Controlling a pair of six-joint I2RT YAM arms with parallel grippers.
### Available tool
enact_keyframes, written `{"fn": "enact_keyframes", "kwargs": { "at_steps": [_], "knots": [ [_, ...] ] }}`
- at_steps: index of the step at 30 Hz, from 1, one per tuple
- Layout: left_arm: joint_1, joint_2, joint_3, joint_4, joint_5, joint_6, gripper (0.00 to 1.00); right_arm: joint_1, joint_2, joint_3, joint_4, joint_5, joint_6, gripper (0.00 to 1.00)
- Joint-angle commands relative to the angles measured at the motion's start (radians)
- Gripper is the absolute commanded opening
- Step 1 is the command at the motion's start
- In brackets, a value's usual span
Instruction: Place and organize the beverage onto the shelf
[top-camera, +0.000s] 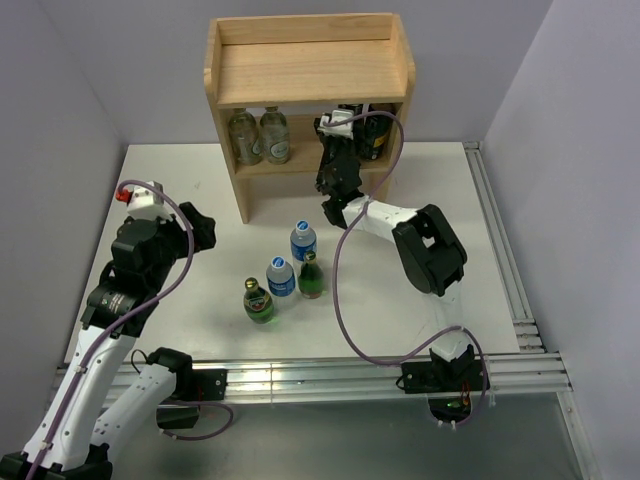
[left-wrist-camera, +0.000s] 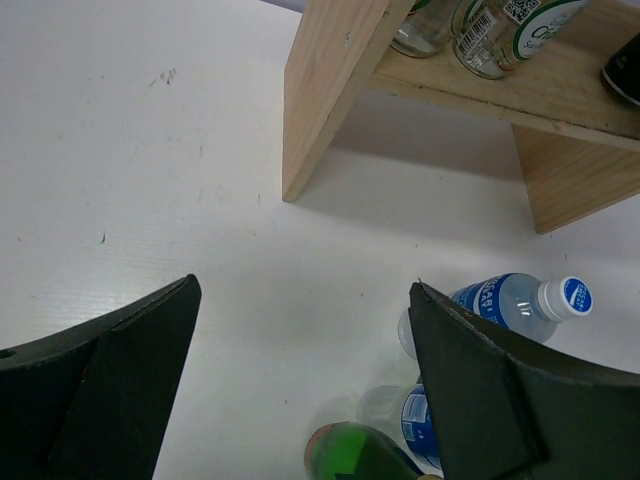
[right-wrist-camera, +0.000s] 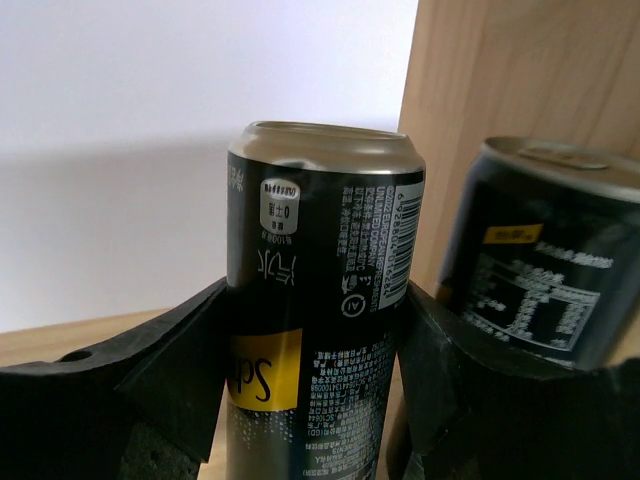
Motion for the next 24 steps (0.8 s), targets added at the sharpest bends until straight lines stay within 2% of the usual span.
{"fn": "enact_keyframes", "kwargs": {
  "at_steps": [1,14,17,18,21,23,24],
  "knots": [
    [0.012,0.0,0.0,0.039,0.024,0.017,0.93,-0.023,0.008,0.059,0.184,-0.022,-0.033,0.0],
    [0.034,0.0,0.0,0.044,0.041,0.016,0.93,-0.014,0.007,-0.021,0.238,0.042,-0.004,0.0],
    [0.04,-0.006,-0.002,0.045,0.048,0.016,0.92,-0.005,-0.004,-0.033,0.208,0.055,0.008,0.02],
    [0.04,-0.009,-0.002,0.047,0.05,0.016,0.92,-0.002,-0.013,-0.041,0.194,0.056,0.016,0.06],
    [0.042,-0.012,-0.004,0.047,0.051,0.016,0.92,-0.002,-0.018,-0.063,0.183,0.061,0.033,0.3],
    [0.042,-0.012,-0.002,0.047,0.051,0.017,0.92,0.003,-0.013,-0.064,0.18,0.07,0.03,0.39],
    [0.042,-0.012,-0.002,0.047,0.053,0.019,0.92,0.003,-0.008,-0.064,0.181,0.073,0.027,0.5]
  ]
}}
